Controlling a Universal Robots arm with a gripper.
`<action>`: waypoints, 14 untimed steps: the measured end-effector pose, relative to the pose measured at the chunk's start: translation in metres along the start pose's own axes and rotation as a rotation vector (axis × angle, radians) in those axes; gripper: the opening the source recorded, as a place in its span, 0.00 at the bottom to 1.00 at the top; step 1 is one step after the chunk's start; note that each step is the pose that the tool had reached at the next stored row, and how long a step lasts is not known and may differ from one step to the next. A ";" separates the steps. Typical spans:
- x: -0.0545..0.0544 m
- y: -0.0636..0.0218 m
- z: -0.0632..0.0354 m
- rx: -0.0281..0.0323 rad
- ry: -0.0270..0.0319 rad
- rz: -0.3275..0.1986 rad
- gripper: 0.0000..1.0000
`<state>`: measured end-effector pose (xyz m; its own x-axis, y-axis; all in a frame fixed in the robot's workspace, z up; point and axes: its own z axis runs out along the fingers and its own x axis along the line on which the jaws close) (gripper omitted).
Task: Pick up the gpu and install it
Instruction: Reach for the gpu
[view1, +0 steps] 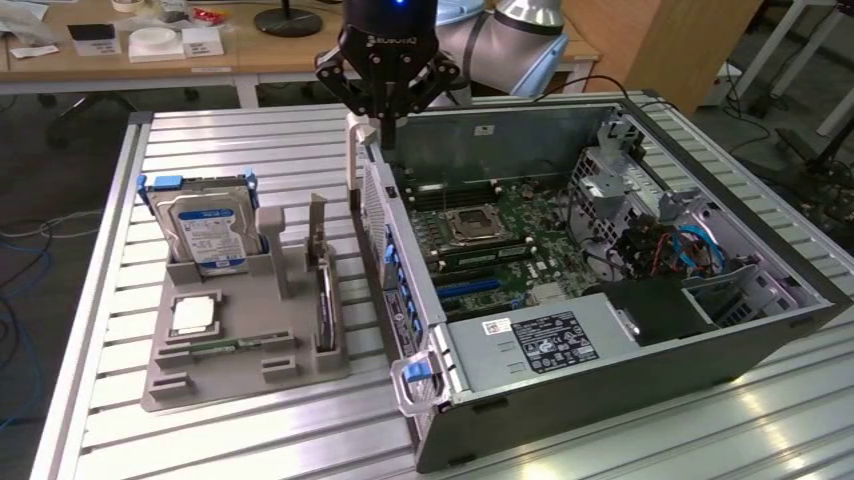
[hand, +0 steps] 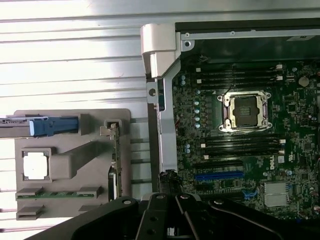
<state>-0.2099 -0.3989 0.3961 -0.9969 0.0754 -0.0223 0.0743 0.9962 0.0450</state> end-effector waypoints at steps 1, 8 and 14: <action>0.001 -0.0001 0.0000 0.0001 0.0000 0.000 0.11; 0.009 -0.0007 0.0000 0.0000 0.0000 0.000 0.11; 0.016 -0.0012 0.0000 0.0000 0.0000 0.000 0.11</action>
<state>-0.2255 -0.3989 0.3957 -0.9969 0.0753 -0.0223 0.0742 0.9962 0.0449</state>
